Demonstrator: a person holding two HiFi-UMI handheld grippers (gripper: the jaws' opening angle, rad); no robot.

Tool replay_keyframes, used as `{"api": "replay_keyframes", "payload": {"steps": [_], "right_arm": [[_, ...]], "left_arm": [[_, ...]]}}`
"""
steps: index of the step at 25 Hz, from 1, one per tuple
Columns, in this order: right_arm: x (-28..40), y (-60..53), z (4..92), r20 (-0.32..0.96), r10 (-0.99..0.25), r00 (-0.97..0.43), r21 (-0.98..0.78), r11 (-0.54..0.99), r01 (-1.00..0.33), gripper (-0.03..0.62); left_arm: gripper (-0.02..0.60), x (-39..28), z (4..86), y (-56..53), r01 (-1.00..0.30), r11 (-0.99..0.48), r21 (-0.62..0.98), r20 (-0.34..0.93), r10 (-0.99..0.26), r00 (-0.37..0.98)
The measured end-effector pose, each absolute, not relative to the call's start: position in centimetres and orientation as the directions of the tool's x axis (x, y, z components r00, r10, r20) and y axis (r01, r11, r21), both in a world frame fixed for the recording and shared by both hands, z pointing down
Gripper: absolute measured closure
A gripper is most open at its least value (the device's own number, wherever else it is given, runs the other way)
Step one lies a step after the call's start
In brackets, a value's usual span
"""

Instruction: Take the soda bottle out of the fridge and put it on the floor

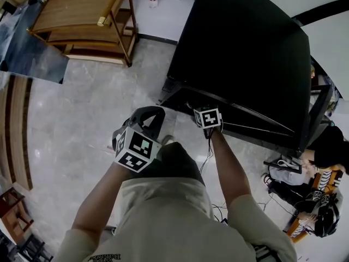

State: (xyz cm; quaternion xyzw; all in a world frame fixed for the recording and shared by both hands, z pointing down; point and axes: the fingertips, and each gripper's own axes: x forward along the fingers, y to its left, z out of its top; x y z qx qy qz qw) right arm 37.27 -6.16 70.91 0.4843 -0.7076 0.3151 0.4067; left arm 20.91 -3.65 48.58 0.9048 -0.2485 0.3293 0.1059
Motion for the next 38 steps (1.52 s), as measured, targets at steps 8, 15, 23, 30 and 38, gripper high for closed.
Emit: {"api": "replay_keyframes", "payload": {"steps": [8, 15, 23, 30, 38], "right_arm": [[37.0, -6.5, 72.5, 0.898, -0.397, -0.19, -0.055, 0.328, -0.943, 0.468], [36.8, -5.6, 72.3, 0.924, -0.347, -0.162, -0.038, 0.338, -0.941, 0.477], [35.2, -3.8, 67.9, 0.921, -0.344, -0.183, -0.041, 0.382, -0.923, 0.479], [33.0, -2.3, 61.1, 0.918, -0.338, -0.207, -0.046, 0.428, -0.903, 0.48], [30.8, -0.7, 52.7, 0.89, -0.373, -0.261, -0.041, 0.505, -0.862, 0.48]], "left_arm": [[0.575, 19.2, 49.8, -3.3, -0.532, -0.847, 0.025, 0.663, -0.384, 0.642], [0.575, 19.0, 49.3, -3.2, -0.523, -0.852, 0.025, 0.662, -0.378, 0.647], [0.575, 18.0, 46.6, -3.5, -0.515, -0.857, 0.016, 0.656, -0.38, 0.653], [0.575, 17.6, 43.2, -2.6, -0.488, -0.873, 0.01, 0.657, -0.363, 0.661], [0.575, 17.2, 39.2, -1.8, -0.46, -0.888, -0.01, 0.657, -0.352, 0.666]]}}
